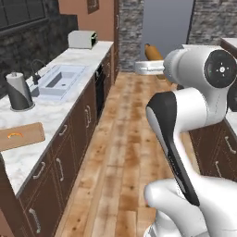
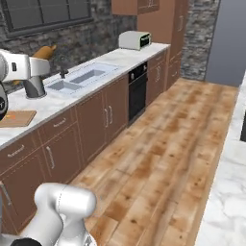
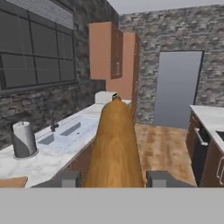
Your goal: Open the cabinet, retrieve the rolling pin, and place it next to the meat on the cutting board to prepare for tenderizing.
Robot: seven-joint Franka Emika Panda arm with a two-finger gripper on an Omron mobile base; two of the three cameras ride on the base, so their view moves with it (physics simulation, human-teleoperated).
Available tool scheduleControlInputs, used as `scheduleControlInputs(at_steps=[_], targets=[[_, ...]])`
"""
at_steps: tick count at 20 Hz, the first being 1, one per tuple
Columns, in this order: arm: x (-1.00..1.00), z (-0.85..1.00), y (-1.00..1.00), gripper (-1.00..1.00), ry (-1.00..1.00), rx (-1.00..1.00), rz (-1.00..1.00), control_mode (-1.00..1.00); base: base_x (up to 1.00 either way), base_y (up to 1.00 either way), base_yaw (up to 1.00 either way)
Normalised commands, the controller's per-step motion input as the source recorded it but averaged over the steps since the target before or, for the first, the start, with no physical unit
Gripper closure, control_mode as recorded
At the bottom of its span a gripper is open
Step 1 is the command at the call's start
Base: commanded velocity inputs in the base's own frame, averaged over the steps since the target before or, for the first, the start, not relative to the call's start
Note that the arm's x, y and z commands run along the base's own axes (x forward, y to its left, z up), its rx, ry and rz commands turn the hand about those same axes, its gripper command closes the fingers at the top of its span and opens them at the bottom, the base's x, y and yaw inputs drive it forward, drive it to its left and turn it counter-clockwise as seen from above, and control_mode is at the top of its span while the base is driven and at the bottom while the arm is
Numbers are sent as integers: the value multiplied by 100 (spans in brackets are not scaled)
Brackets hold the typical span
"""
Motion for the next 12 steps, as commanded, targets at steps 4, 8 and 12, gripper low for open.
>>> scheduleControlInputs(at_steps=[4,8,12], targets=[[0,0,0,100,0,0,0,100,47,0,51],[0,0,0,100,0,0,0,100,98,0,53],[0,0,0,100,0,0,0,100,92,0,54]])
